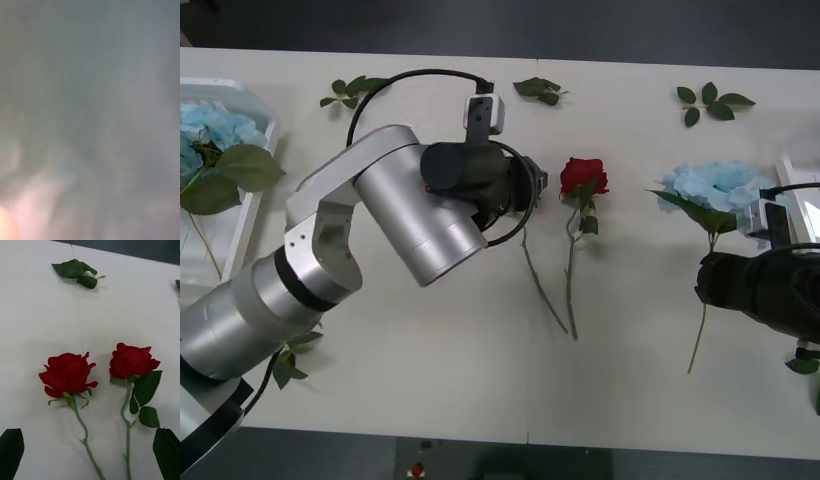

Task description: Put the red flowers into the right box and the blue flowers into the left box

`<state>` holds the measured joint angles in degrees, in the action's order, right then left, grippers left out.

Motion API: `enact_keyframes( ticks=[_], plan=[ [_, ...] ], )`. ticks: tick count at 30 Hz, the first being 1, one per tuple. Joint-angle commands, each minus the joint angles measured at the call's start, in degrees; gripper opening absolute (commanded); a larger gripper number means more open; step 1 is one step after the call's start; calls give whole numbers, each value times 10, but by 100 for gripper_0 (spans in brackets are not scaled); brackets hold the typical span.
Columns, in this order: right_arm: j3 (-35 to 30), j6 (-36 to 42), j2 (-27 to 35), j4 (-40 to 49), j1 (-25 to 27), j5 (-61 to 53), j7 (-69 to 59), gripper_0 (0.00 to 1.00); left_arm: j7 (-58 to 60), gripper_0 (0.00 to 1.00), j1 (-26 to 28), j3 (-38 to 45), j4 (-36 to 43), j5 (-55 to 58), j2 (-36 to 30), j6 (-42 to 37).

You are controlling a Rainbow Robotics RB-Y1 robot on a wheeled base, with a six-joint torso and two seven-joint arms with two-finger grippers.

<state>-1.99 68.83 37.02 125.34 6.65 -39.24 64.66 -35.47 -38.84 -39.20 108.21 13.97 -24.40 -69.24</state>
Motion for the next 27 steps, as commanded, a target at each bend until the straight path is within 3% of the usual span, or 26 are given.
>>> enact_keyframes(
  ticks=[1, 14, 27],
  plan=[
    [-26, 2, 7, 42, 9, -11, 22, 0, -86, 100, 53, 55, 84, 43, -31, 11],
    [-112, 83, -46, 113, -10, -66, 122, 0, -311, 100, 217, 203, 189, 203, -64, 106],
    [-181, 154, -124, 42, -148, -354, 330, 0, -579, 100, 312, 321, 193, 409, -46, 141]
  ],
)
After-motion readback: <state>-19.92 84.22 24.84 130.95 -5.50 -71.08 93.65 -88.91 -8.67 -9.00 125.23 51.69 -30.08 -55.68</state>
